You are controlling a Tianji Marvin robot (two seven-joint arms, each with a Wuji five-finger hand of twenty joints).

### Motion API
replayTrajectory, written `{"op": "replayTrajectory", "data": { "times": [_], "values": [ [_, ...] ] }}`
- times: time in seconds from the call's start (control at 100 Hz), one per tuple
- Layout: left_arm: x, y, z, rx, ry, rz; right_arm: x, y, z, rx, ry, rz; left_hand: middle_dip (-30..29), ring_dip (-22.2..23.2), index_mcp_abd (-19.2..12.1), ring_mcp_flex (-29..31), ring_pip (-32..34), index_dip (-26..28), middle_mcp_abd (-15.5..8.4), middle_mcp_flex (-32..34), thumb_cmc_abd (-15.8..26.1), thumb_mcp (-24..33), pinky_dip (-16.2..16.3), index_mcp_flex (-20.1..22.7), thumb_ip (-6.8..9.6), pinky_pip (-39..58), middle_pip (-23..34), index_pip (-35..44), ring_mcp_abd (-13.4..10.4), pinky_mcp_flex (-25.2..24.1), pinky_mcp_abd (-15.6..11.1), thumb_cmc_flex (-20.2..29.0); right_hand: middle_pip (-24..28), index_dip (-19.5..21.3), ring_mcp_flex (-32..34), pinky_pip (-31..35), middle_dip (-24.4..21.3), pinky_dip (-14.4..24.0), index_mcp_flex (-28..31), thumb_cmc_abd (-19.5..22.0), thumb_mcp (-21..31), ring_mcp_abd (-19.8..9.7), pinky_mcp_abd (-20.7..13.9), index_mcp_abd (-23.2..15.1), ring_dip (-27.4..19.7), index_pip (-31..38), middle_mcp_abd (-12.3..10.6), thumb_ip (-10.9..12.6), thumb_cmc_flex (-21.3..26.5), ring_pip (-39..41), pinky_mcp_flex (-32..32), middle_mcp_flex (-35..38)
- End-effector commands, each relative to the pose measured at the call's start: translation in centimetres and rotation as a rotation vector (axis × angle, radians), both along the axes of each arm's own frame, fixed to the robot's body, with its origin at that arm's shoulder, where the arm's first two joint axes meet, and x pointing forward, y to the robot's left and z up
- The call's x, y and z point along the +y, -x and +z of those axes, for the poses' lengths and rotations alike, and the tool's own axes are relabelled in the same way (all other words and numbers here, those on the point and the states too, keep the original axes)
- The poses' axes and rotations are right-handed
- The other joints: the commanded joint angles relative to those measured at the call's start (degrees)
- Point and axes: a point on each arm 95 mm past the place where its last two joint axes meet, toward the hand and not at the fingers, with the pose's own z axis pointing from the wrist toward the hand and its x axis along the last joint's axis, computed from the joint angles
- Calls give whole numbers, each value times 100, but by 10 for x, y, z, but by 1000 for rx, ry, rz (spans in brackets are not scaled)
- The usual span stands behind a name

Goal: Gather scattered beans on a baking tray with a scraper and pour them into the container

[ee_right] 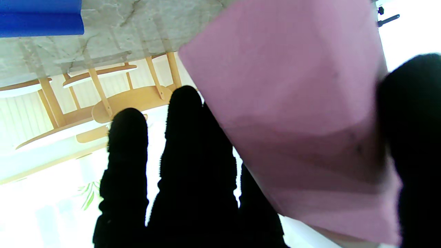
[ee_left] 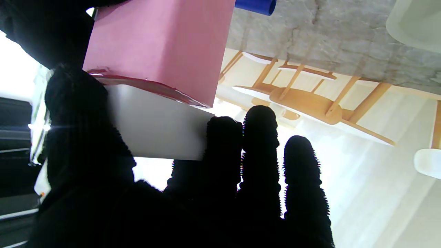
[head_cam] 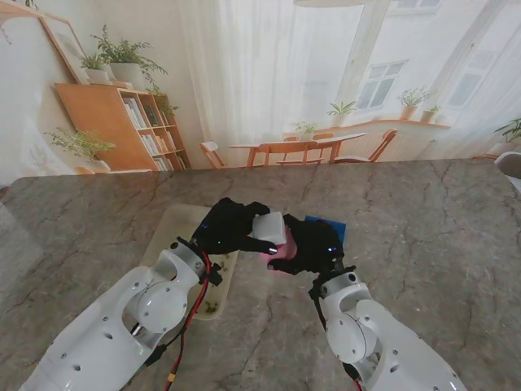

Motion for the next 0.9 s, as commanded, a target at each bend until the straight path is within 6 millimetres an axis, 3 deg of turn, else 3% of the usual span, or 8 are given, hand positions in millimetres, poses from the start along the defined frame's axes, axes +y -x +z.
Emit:
{"op": "replayTrajectory", "data": {
  "times": [0.0,0.51,0.89],
  "values": [
    [-9,5,0,10,39,16,8,2,5,-2,-5,20,-35,-46,-279,-209,-45,403,-852,31,1056,1025,-71,613,-97,-92,295,1905,77,-133,146,1868,886,191,34,114,271,90,439,786,1330,-309,28,-1849,34,989,-738,721,1308,38,-50,619],
    [-14,9,13,104,232,126,6,1,5,22,13,15,-283,-235,-139,-295,-191,242,-643,-5,993,1030,-95,663,-57,-36,20,1754,297,-269,285,2064,910,75,40,111,225,95,448,744,1348,-304,28,-1847,12,1040,-734,697,1309,58,-50,630],
    [-5,10,22,-109,80,155,7,0,5,30,30,27,-692,-609,-590,-380,-649,-205,-805,-234,962,1006,-292,594,-76,-196,-619,1423,64,-212,70,1897,912,39,39,109,213,96,477,700,1372,-326,22,-1922,3,1045,-745,684,1302,50,-48,640]
  ]
}}
